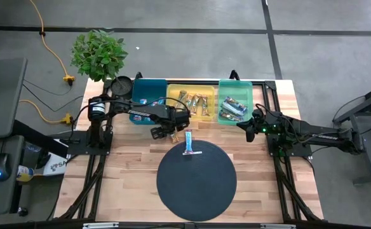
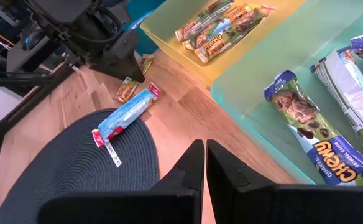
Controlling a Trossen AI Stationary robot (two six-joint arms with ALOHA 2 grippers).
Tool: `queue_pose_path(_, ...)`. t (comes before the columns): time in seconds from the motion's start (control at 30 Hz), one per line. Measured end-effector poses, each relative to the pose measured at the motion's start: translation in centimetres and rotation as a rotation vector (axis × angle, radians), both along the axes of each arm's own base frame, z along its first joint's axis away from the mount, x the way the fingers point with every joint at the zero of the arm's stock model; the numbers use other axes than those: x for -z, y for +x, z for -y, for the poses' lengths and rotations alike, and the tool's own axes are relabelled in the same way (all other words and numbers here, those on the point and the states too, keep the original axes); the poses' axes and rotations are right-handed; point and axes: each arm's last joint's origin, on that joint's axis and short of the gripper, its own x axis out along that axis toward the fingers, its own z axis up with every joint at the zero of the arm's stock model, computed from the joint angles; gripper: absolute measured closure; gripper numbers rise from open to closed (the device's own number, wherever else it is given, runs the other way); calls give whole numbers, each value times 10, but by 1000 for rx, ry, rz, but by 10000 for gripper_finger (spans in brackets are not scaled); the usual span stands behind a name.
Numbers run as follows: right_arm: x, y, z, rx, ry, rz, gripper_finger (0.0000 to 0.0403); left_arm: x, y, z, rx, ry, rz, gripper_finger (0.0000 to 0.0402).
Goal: Pick and place Granola Bars by type
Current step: Put the orange granola bar into the yellow bin
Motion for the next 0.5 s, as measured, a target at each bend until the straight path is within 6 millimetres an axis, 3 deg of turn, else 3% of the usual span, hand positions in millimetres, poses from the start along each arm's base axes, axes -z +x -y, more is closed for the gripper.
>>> queue_pose_path(0.5, 0, 0, 0, 0, 0, 0, 402, 2, -2, 1, 6, -5, -19, 212)
